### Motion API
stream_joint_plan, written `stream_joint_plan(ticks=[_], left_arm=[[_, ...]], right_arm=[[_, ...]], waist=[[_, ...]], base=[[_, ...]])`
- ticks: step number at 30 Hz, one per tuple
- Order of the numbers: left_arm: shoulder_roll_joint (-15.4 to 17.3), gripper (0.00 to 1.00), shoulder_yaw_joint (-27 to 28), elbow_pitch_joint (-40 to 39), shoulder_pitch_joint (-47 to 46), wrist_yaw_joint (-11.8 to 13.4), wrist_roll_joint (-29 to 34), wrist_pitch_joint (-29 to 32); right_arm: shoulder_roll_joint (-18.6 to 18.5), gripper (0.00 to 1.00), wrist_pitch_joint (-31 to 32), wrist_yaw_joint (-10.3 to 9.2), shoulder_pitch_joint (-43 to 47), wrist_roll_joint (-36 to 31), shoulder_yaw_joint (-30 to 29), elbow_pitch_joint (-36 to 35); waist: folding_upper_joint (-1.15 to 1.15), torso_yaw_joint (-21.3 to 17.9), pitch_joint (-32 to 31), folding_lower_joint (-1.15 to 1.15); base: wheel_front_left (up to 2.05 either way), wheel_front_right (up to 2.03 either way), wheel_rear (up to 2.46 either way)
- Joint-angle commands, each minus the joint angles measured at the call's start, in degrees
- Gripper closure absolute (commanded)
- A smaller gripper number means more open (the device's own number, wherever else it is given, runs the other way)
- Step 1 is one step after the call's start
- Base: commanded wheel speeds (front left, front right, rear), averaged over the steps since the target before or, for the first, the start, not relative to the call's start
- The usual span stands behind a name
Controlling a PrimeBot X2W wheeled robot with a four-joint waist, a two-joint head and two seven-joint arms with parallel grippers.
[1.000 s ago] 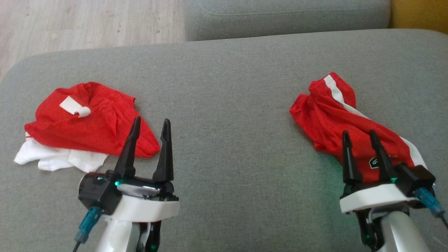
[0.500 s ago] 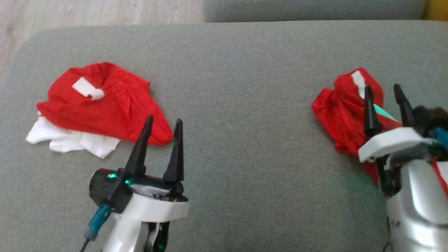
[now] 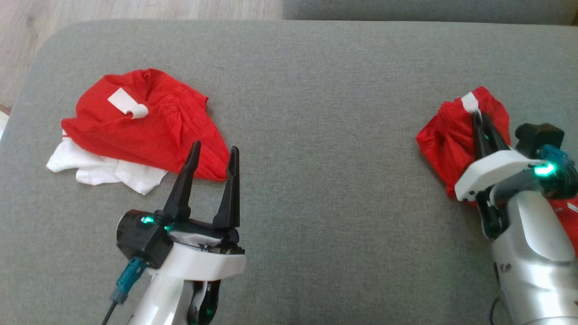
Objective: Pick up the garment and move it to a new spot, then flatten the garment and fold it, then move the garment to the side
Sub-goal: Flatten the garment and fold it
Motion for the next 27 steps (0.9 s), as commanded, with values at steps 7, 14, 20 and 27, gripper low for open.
stream_joint_plan(ticks=[7,14,20,27], left_arm=[[-0.01,0.00,1.55,-1.15,-0.85,0.37,-0.07,-0.29],[-0.01,0.00,1.97,-1.07,0.22,0.37,-0.04,-0.29],[-0.01,0.00,2.39,-1.02,0.77,0.33,-0.19,-0.29],[-0.01,0.00,2.98,-1.22,1.46,0.46,-0.66,-0.29]], right_arm=[[0.22,1.00,-6.76,-0.04,-2.82,3.01,8.06,-4.98],[1.96,1.00,-5.82,-0.04,1.72,4.49,17.41,-12.29],[2.88,1.00,-2.26,-0.04,7.23,5.55,25.98,-16.59],[3.10,1.00,0.78,-0.04,13.14,9.99,36.91,-17.13]], waist=[[0.00,-1.08,-2.26,-0.01],[0.00,-1.66,-4.52,-0.01],[0.00,-1.71,-5.59,-0.01],[0.00,-1.25,-6.46,-0.01]], base=[[0.00,0.00,0.00],[0.00,0.00,0.00],[0.00,0.00,0.00],[0.00,0.00,0.00]])
